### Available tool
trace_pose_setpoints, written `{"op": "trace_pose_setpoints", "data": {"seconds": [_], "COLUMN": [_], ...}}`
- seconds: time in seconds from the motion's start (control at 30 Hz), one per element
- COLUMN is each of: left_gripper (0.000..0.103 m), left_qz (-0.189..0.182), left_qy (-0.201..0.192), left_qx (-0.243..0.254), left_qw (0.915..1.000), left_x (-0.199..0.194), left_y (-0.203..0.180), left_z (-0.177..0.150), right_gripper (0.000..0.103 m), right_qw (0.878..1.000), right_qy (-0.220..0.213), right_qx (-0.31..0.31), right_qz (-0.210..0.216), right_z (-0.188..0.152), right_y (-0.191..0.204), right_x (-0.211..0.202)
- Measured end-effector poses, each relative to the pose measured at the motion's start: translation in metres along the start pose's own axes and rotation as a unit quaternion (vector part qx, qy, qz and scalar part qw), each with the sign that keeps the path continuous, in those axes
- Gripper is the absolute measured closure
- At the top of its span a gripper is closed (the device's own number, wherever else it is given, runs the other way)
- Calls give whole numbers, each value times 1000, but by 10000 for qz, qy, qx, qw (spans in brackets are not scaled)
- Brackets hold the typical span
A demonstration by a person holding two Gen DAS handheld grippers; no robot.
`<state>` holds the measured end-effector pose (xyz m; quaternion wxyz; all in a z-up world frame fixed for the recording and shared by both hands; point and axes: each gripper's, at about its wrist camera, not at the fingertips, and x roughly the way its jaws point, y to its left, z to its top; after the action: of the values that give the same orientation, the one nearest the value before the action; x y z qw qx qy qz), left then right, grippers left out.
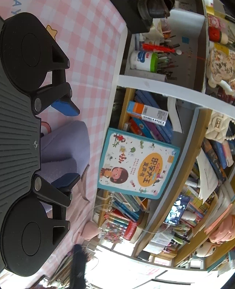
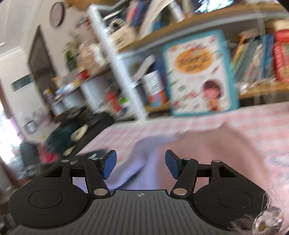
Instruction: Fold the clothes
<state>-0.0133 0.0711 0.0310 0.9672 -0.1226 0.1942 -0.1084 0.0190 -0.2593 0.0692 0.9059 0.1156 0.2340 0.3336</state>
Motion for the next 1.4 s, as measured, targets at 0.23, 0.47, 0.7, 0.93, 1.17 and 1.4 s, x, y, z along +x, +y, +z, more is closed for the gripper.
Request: {"op": "trace_pose_setpoints", "data": {"seconds": [0.23,0.47,0.7,0.93,1.17,1.4], "left_gripper": [31,31,31,33,84,93], "left_qz": [-92,-483,-476,-343,-463,-1435], "left_qy": [28,280,635,883,971,138], "left_qx": [372,956,1220,877,726,1303], "left_qw": [9993,9939,9894,9916,9915,9809], "left_x": [-6,4,27,44,49,-2], "left_y": [-17,-48,-67,-57,-54,-82], "left_z": [2,-2,-12,-16,-18,0], "right_gripper": [46,46,46,46,46,45], "right_qw": [9974,9964,9942,9935,9922,9814], "right_qy": [37,212,58,23,-23,-552], "right_qx": [335,473,630,775,872,992], "right_qz": [-634,-671,-873,-838,-894,-1550], "right_z": [-3,-25,-25,-29,-39,-24], "right_y": [-49,-62,-77,-86,-86,-96], "right_x": [17,24,17,12,4,-38]}}
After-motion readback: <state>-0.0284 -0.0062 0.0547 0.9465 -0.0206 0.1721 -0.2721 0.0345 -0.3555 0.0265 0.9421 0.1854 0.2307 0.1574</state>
